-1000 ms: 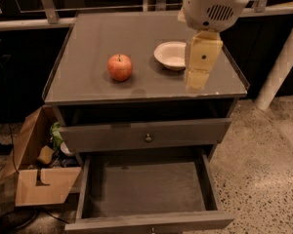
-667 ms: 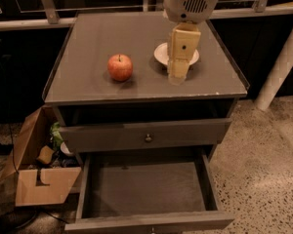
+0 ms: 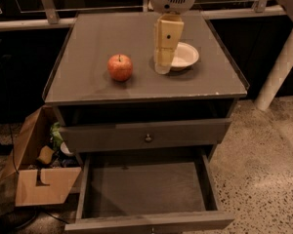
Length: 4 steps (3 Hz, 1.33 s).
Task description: Place apple into middle drawer
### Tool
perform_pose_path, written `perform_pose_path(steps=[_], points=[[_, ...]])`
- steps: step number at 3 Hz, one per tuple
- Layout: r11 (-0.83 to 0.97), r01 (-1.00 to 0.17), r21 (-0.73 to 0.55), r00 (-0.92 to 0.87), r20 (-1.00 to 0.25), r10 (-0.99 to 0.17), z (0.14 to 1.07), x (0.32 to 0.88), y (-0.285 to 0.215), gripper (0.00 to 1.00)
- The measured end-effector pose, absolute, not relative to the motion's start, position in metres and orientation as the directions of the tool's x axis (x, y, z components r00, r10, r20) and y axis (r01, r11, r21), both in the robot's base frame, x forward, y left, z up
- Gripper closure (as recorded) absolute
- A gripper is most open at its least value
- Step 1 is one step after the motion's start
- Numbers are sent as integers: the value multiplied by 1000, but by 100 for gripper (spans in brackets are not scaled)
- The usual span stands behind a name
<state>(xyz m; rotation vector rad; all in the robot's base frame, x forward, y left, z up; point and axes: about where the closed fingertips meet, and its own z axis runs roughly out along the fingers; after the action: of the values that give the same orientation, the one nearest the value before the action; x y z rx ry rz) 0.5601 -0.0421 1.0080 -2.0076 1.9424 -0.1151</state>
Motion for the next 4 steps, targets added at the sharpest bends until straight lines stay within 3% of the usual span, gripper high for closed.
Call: perform_pose_path(steps=[2, 4], points=[[62, -937, -344, -24, -114, -993, 999, 614, -20, 0], [72, -926, -370, -20, -142, -990, 997, 625, -8, 0]])
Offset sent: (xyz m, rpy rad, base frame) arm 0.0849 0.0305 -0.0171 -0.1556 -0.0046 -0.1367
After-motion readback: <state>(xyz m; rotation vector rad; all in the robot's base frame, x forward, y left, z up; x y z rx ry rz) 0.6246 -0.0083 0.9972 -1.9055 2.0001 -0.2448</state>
